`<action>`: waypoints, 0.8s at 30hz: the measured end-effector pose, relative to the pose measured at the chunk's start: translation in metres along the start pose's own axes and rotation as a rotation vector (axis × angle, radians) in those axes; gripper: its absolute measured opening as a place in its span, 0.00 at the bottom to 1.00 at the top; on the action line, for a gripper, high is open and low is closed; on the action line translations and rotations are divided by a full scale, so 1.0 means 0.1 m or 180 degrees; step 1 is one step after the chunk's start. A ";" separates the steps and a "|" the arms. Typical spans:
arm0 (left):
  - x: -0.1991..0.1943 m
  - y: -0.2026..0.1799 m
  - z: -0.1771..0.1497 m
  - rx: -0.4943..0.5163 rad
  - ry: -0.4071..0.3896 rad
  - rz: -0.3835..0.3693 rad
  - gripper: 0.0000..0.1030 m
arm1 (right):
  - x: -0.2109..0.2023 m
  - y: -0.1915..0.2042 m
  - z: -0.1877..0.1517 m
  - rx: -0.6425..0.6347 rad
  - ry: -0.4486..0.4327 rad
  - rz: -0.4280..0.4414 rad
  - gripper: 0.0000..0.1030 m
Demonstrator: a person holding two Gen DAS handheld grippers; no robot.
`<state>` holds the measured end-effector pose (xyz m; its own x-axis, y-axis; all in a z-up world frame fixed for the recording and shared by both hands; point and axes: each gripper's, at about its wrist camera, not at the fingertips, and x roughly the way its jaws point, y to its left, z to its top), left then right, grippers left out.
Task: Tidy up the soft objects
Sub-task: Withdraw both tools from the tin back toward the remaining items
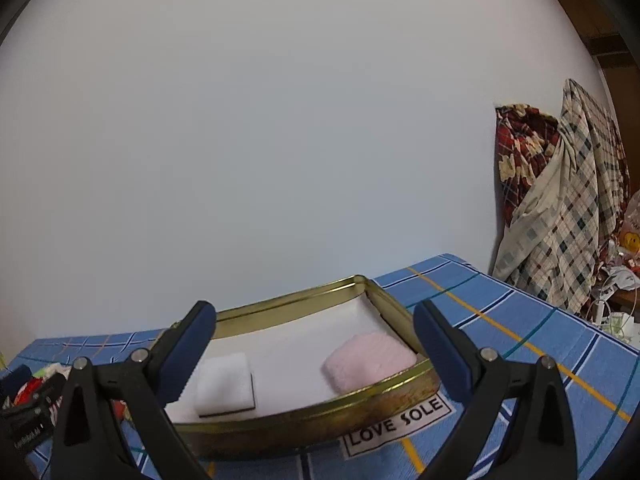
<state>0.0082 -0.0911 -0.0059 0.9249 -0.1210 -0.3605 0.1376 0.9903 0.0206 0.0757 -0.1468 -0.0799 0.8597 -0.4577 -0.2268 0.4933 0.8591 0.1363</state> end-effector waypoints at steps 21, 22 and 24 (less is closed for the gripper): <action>0.17 0.96 -0.05 -0.0179 0.0211 0.0378 0.81 | -0.23 1.06 -0.36 -0.0349 0.0321 0.0571 0.98; 0.19 1.00 -0.05 -0.0184 0.0234 0.0380 0.81 | -0.22 1.10 -0.37 -0.0358 0.0354 0.0590 0.98; 0.23 1.07 -0.05 -0.0196 0.0304 0.0365 0.81 | -0.22 1.24 -0.42 -0.0381 0.0423 0.0651 0.98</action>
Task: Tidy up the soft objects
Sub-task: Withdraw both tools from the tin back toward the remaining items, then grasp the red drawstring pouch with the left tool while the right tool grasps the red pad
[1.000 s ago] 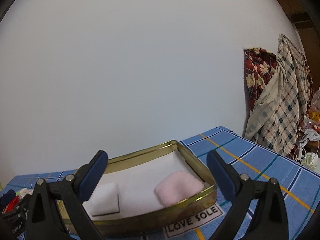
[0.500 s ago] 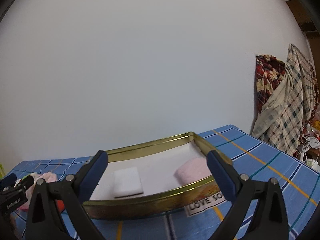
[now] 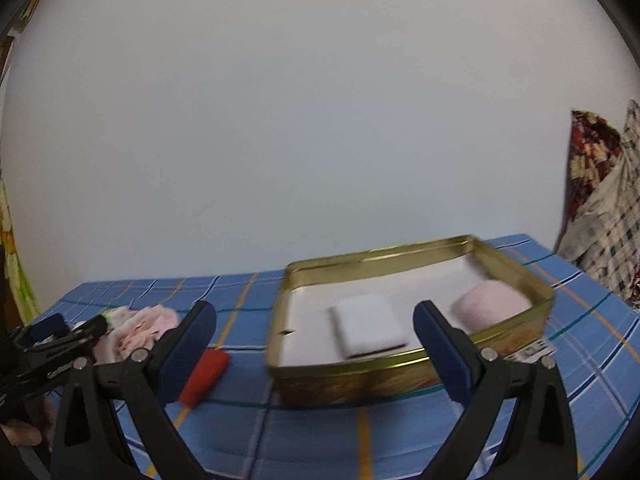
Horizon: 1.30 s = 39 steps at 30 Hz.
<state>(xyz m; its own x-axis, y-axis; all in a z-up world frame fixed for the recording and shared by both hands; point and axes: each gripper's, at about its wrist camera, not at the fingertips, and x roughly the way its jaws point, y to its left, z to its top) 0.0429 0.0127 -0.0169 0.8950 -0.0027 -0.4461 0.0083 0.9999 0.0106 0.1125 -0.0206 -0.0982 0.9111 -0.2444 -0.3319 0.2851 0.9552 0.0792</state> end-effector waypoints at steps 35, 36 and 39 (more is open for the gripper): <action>0.61 0.95 -0.16 -0.0271 0.1098 -0.0519 0.44 | 0.93 0.89 -0.32 -0.0246 0.1425 0.0218 0.89; 0.59 0.95 -0.16 -0.0279 0.1072 -0.0511 0.42 | 0.95 0.90 -0.33 -0.0253 0.1453 0.0210 0.88; 0.53 0.98 -0.15 -0.0339 0.0991 -0.0497 0.38 | 1.00 0.90 -0.35 -0.0254 0.1545 0.0220 0.85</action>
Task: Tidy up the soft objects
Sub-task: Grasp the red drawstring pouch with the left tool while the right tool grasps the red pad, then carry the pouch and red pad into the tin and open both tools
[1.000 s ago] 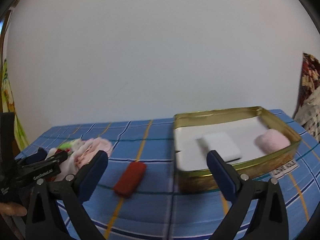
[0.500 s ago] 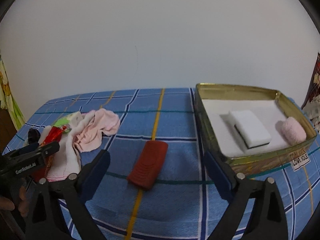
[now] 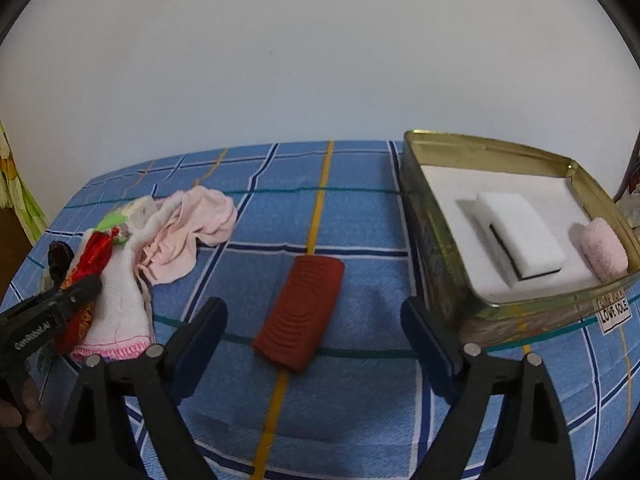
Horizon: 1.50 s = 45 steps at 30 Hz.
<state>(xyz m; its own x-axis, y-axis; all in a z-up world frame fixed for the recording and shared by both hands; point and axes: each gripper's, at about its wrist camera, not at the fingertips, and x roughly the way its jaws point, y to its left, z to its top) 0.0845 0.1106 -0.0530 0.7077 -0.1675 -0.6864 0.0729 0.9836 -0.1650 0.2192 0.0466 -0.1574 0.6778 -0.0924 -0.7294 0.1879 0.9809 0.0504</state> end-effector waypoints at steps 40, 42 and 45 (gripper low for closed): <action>-0.57 -0.50 -0.04 0.0037 -0.1207 0.0084 0.37 | -0.64 -0.16 0.12 -0.0096 -0.1112 0.0803 0.36; -0.57 -0.55 -0.05 0.0081 -0.1197 0.0072 0.37 | -0.67 -0.16 0.11 -0.0117 -0.1155 0.0667 0.36; -0.55 -0.60 -0.05 0.0131 -0.1187 0.0078 0.37 | -0.65 -0.19 0.14 -0.0066 -0.1154 0.0630 0.36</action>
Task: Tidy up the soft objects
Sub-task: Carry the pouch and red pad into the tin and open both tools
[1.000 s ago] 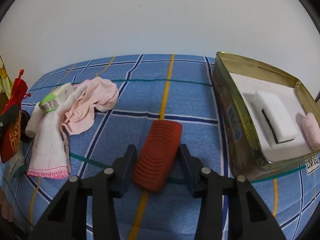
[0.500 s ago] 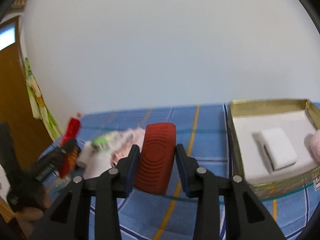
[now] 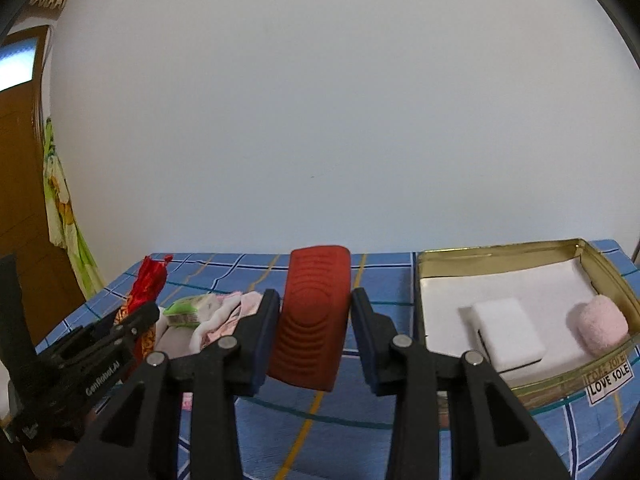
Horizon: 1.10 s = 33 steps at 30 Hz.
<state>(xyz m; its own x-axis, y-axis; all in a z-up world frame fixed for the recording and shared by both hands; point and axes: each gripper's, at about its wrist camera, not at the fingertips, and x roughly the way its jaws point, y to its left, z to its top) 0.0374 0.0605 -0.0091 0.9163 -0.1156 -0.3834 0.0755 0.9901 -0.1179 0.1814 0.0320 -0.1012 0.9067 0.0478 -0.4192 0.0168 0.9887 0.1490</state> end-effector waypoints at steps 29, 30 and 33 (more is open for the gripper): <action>0.49 -0.24 -0.06 0.0167 0.0076 -0.0280 0.37 | -0.09 -0.52 0.03 -0.0086 -0.0001 -0.0572 0.36; 0.52 -0.27 -0.07 0.0184 0.0075 -0.0292 0.37 | -0.10 -0.56 0.04 -0.0081 -0.0003 -0.0584 0.36; 0.61 -0.27 -0.09 0.0212 0.0077 -0.0335 0.37 | -0.19 -0.69 0.06 -0.0089 -0.0021 -0.0635 0.36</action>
<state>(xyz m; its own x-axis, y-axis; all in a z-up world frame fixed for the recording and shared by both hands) 0.0879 0.0257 -0.0376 0.8922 -0.2203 -0.3943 0.1976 0.9754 -0.0978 0.1653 -0.0378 -0.0976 0.8893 -0.1501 -0.4320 0.1846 0.9820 0.0387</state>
